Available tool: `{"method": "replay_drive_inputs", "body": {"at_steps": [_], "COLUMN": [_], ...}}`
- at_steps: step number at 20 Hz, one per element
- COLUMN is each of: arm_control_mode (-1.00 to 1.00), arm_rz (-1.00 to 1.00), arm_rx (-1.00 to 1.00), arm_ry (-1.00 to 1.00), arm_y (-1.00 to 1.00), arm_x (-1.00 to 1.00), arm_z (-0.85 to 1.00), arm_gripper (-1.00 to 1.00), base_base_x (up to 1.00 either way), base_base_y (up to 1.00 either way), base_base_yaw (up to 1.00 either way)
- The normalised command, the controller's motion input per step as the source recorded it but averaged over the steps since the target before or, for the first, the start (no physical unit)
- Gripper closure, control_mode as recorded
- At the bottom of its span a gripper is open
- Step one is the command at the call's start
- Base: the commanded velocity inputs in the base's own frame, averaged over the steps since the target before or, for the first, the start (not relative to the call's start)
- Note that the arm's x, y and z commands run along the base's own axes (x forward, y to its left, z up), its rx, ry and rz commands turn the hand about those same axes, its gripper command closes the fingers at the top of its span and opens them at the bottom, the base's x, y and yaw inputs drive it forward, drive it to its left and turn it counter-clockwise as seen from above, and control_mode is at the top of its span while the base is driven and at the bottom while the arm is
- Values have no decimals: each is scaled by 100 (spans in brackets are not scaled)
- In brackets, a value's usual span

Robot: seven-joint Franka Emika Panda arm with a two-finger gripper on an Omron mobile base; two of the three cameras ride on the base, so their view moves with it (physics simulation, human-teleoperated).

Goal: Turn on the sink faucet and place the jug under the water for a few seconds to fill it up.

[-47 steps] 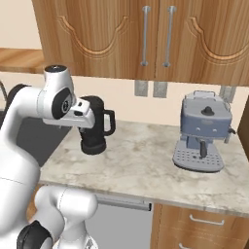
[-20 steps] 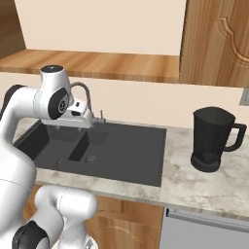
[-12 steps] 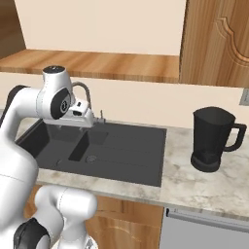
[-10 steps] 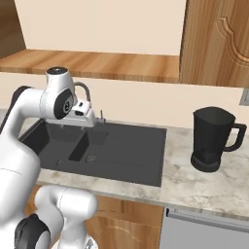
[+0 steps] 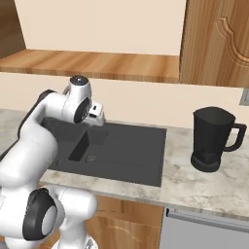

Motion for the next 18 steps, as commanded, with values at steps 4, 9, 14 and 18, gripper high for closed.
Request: {"method": "replay_drive_inputs", "body": {"at_steps": [4, 9, 14, 18], "arm_control_mode": [-100, -100, -100, -100], "arm_rz": [0, -2, 0, 6], "arm_rx": [5, -1, 1, 15], "arm_ry": [-10, 0, 0, 0], "arm_y": [0, 0, -3, -19], "arm_x": [94, 60, 54, 31], "arm_z": [-11, -16, -25, -30], "arm_gripper": [-100, -100, -100, -100], "base_base_x": [0, 0, 0, 0], "base_base_y": [0, 0, 0, 0], "base_base_yaw": [0, 0, 0, 0]}}
